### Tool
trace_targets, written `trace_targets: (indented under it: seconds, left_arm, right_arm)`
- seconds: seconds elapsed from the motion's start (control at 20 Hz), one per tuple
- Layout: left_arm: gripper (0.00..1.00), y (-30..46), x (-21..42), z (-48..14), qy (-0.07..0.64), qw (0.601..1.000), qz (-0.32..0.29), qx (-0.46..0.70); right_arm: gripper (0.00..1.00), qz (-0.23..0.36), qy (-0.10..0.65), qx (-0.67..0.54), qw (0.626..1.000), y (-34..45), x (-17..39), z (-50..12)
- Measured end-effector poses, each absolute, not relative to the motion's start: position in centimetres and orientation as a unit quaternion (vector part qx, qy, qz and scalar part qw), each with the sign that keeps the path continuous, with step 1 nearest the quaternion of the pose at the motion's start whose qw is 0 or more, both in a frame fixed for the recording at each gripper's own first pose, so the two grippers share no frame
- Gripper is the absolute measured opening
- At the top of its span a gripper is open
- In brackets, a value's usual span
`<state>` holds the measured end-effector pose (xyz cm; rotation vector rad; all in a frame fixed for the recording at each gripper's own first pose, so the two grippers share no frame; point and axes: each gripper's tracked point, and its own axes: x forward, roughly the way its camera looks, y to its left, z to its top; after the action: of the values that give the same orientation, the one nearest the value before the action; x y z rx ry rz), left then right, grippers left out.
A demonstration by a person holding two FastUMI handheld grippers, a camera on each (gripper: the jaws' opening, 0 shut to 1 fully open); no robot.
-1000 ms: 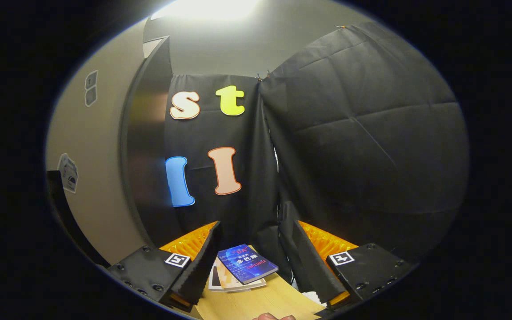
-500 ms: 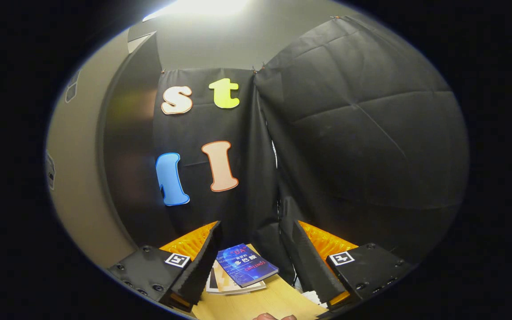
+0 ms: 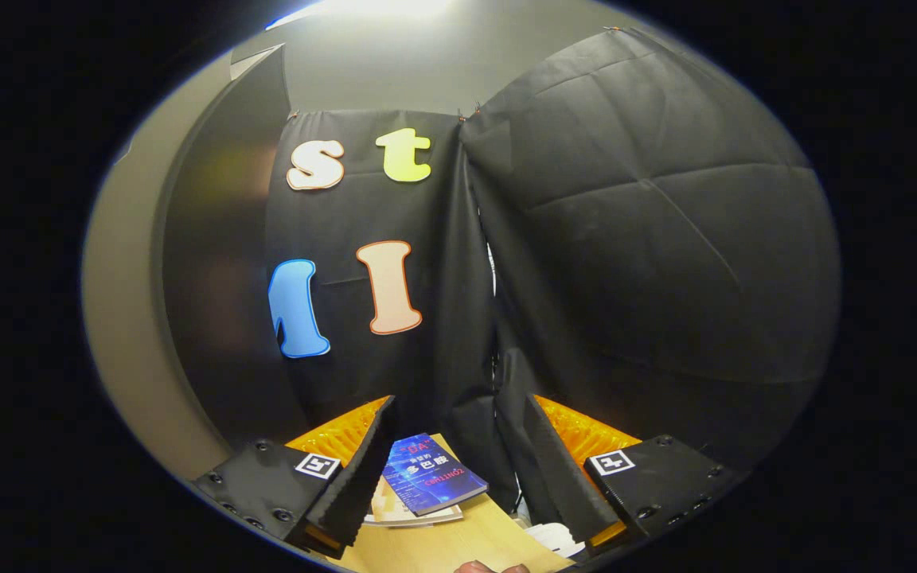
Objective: Open the right door of the double-door shoe cabinet with the right hand, and open the left door with the left hand.
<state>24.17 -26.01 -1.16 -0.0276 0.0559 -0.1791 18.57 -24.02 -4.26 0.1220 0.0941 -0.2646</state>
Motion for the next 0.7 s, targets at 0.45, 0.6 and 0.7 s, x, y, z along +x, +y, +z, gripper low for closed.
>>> trace_targets:
  seconds: [0.45,0.6,0.7]
  left_arm:
    - [0.08,-25.6,23.7,-1.3,0.028,0.993,-0.111,-0.024]
    - [0.08,-25.4,23.3,-1.4,0.030,0.991,-0.123,-0.033]
    - [0.08,-25.3,23.1,-1.4,0.030,0.990,-0.132,-0.034]
  right_arm:
    - [0.98,-0.132,0.047,0.054,0.989,-23.5,16.7,-4.4]
    - [0.98,-0.135,0.042,0.063,0.988,-23.2,15.3,-3.8]
    - [0.98,-0.139,0.036,0.064,0.987,-23.2,14.3,-3.4]
